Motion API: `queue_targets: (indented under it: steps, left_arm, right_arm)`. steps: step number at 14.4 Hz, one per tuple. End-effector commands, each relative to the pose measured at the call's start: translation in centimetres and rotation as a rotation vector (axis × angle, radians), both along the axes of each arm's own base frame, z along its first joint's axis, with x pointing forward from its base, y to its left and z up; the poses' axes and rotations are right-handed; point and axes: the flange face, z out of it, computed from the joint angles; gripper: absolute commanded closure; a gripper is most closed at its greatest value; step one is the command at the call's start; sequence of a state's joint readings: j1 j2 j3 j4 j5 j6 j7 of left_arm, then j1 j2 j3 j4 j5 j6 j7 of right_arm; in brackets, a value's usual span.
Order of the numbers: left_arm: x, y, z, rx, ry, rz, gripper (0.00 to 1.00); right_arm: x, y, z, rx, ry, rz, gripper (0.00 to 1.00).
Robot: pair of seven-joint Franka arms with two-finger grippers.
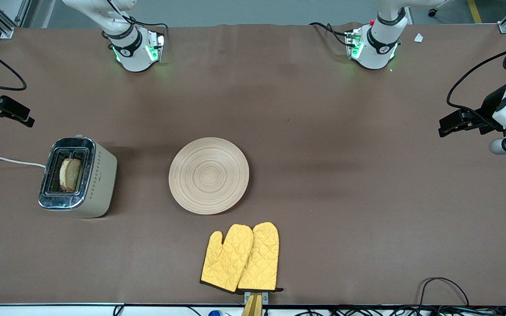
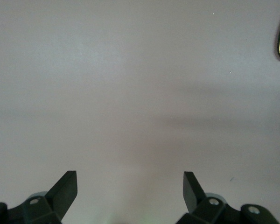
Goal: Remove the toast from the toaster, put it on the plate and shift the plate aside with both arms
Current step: 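Reach the right gripper down to the toast in the toaster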
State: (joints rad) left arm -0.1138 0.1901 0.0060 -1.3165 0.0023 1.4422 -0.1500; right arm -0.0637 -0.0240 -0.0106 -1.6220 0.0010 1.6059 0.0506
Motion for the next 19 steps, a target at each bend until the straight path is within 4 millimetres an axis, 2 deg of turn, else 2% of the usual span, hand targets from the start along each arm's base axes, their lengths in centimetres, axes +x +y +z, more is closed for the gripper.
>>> queue_targets:
  steps: [1, 3, 6, 9, 10, 12, 16, 18, 19]
  left_arm:
    - [-0.5, 0.4, 0.7, 0.001, 0.003, -0.004, 0.00]
    - [-0.5, 0.8, 0.6, -0.001, 0.005, 0.001, 0.00]
    - [-0.5, 0.6, 0.6, -0.001, 0.005, -0.002, 0.00]
    - [-0.5, 0.7, 0.5, -0.001, 0.009, 0.001, 0.00]
    - [-0.5, 0.8, 0.5, 0.000, 0.011, 0.002, 0.00]
    - [-0.5, 0.8, 0.5, 0.000, 0.011, 0.002, 0.00]
    - [-0.5, 0.8, 0.6, 0.001, 0.011, 0.002, 0.00]
    - [-0.5, 0.7, 0.5, 0.002, 0.012, 0.001, 0.00]
    - [-0.5, 0.9, 0.6, 0.001, 0.011, 0.004, 0.00]
  right_arm:
    - [-0.7, -0.1, 1.5, 0.004, -0.025, 0.007, 0.00]
    - [-1.2, 0.0, 2.4, 0.013, -0.039, 0.005, 0.00]
    - [-1.3, -0.1, 2.5, 0.012, -0.044, 0.004, 0.00]
    - [-0.7, -0.3, 1.9, 0.012, -0.048, 0.000, 0.00]
    - [-0.2, -0.6, 1.1, 0.011, -0.053, -0.003, 0.00]
    - [1.2, -0.7, -1.7, 0.013, -0.049, -0.004, 0.00]
    - [5.7, -0.8, -10.1, 0.017, 0.016, -0.002, 0.00]
    - [7.0, -0.8, -13.5, 0.019, 0.037, 0.000, 0.00]
    - [7.2, -1.0, -15.9, 0.021, 0.061, 0.000, 0.00]
